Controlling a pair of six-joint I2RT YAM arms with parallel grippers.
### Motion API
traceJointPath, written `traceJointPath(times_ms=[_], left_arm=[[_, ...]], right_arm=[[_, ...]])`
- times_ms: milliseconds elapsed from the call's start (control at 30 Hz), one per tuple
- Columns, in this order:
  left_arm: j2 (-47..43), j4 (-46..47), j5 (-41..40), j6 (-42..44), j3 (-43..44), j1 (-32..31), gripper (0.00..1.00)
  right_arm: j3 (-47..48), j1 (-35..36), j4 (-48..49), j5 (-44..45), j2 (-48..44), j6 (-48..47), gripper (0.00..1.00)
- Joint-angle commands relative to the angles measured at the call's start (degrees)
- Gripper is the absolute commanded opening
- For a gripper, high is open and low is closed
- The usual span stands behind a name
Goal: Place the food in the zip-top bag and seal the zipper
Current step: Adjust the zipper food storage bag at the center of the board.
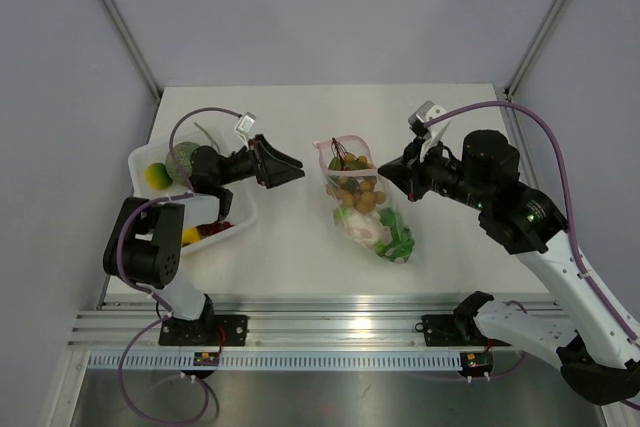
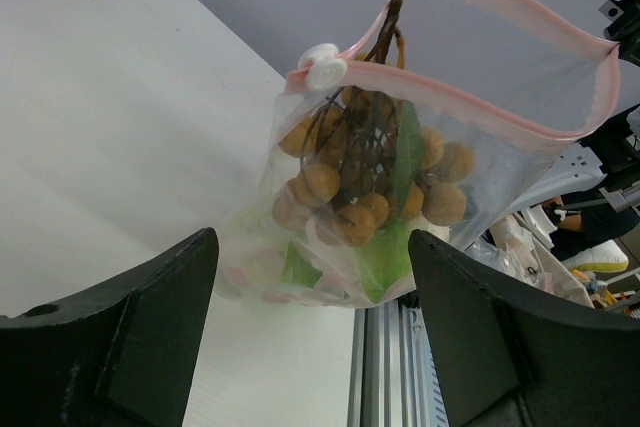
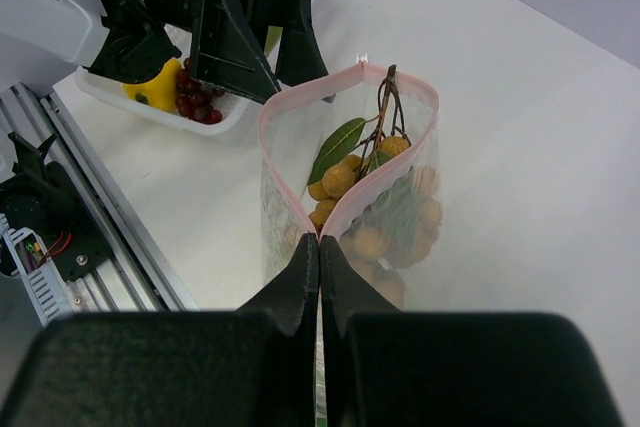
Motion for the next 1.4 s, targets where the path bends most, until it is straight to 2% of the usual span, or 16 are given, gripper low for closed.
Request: traceJointPath(times_ms=[0, 200, 333, 600, 700, 733, 767, 867, 967, 1000, 1033, 1233, 1333, 1367], left_arm=[[-0.95, 26.08, 0.90, -1.80, 2.96, -0.63, 0.81], [2.21, 24.50, 1.16, 0.57, 6.73, -2.30, 0.81], [3.88, 26.70, 0.55, 1.36, 8.14, -3.45, 0.80], [4.94, 22.04, 3.36, 5.76, 11.75, -5.38, 0.78], [5.73, 26.85, 4.15, 2.17, 12.27, -5.64, 0.74], [5.99, 26.87, 4.41, 1.20, 12.62, -5.73, 0.72], [5.91, 26.87, 5.37, 0.93, 12.63, -5.91, 0.65], [5.56, 26.87, 5.39, 0.84, 11.84, -6.26, 0.56], [5.03, 26.87, 5.30, 0.67, 11.31, -6.26, 0.31], [4.85, 26.87, 5.30, 0.66, 11.22, -6.26, 0.13], [4.33, 26.87, 5.21, 0.31, 11.22, -6.26, 0.00], [-0.76, 26.87, 1.96, 0.66, 8.07, -5.38, 0.00], [-4.46, 25.13, 0.03, 1.89, 5.69, -5.29, 0.00], [-5.51, 24.77, 0.20, 2.15, 5.25, -5.47, 0.00]], right_arm=[[1.98, -0.32, 1.96, -2.11, -0.38, -0.24, 0.00], [2.25, -0.33, 2.76, -3.52, 0.15, 0.55, 0.00], [2.51, -0.33, 2.93, -3.78, 0.41, 0.64, 0.00], [3.83, -0.33, 2.76, -4.22, 1.72, 0.72, 0.00], [4.27, -0.32, 2.58, -4.40, 2.25, 0.72, 0.00], [4.27, -0.24, 2.58, -4.40, 2.25, 0.72, 0.00], [4.27, -0.32, 2.76, -4.31, 2.34, 0.72, 0.00], [4.27, -0.33, 3.02, -3.78, 2.34, 0.90, 0.00], [4.18, -0.32, 2.76, -2.90, 2.43, 0.81, 0.00], [4.09, -0.33, 2.41, -2.21, 2.52, 0.64, 0.00], [4.01, -0.33, 2.14, -1.85, 2.52, 0.55, 0.00], [3.92, -0.33, -1.02, 4.38, 1.82, -0.77, 0.01], [3.83, -0.33, -3.13, 7.02, 0.94, -1.30, 0.09], [4.00, -0.33, -4.35, 7.46, 0.76, -1.38, 0.14]])
